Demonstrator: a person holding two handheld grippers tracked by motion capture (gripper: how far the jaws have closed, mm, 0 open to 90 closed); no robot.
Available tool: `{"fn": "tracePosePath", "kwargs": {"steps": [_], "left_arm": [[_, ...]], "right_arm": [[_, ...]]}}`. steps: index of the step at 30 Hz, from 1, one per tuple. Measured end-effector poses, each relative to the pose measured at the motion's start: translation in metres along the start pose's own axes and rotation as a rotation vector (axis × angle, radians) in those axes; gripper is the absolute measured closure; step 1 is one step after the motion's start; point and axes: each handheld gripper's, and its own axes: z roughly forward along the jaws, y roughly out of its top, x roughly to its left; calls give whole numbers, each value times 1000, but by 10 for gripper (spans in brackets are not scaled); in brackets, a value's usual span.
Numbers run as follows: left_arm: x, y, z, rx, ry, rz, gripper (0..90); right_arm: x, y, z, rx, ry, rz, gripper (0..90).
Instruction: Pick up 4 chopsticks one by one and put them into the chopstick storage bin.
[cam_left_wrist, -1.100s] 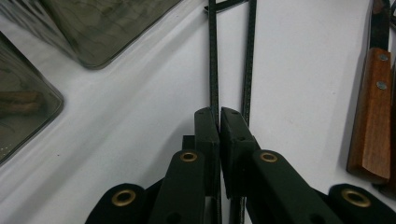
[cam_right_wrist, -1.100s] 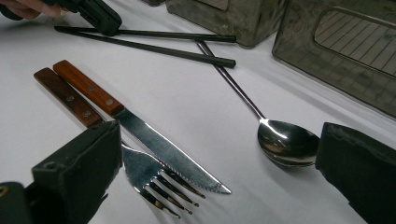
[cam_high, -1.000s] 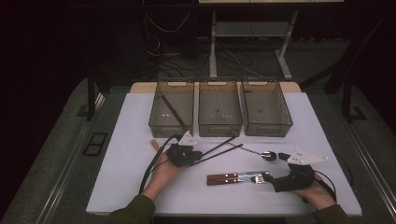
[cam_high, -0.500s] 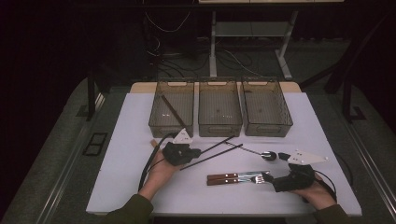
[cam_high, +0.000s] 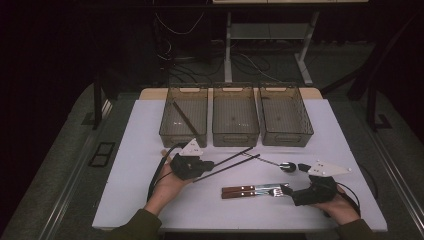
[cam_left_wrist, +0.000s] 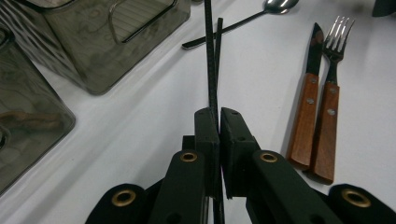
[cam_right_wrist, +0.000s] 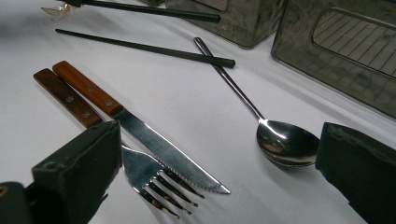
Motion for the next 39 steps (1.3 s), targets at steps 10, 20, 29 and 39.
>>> {"fn": "tracePosePath", "kwargs": {"steps": [10, 20, 29, 39], "left_arm": [[1, 3, -16, -17, -24, -17, 855], [9, 7, -35, -52, -24, -43, 855], [20, 9, -47, -91, 10, -68, 855], [36, 17, -54, -116, 39, -81, 855]], "right_arm": [[1, 0, 0, -3, 2, -2, 10], [3, 0, 4, -6, 12, -5, 10], [5, 1, 6, 5, 16, -7, 10], [3, 1, 5, -1, 8, 1, 10]]}}
